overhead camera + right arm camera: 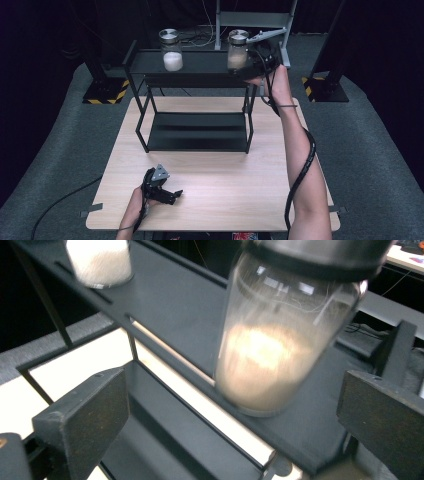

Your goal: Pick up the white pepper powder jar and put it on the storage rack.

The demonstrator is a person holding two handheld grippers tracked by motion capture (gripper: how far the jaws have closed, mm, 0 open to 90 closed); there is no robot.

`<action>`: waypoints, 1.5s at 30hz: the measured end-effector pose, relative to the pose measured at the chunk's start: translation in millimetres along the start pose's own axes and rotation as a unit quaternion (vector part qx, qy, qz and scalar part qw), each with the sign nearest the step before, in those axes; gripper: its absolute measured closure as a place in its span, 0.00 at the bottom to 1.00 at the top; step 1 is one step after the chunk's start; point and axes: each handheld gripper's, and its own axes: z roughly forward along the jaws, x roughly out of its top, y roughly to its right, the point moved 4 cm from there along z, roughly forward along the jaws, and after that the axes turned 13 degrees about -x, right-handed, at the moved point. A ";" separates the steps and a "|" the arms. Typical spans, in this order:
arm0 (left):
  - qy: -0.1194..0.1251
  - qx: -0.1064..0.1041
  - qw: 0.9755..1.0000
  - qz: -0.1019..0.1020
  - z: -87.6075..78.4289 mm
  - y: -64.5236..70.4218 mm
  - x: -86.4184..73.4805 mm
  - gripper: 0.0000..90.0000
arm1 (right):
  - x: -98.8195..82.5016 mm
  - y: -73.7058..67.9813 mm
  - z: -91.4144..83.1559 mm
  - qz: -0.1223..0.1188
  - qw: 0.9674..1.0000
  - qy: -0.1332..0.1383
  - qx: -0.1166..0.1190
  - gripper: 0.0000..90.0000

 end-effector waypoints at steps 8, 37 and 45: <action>0.000 0.000 1.000 0.000 0.0 -0.1 0.0 0.01 | -23.2 -11.2 -21.8 -0.027 1.000 0.000 0.007 0.00; 0.000 0.000 1.000 -0.001 0.1 -0.1 0.0 0.01 | -215.0 -45.1 -14.3 -0.012 0.997 -0.065 0.031 0.00; 0.000 0.000 1.000 0.000 0.1 -0.1 0.0 0.01 | -286.4 -63.6 -11.1 0.022 0.994 -0.098 0.033 0.00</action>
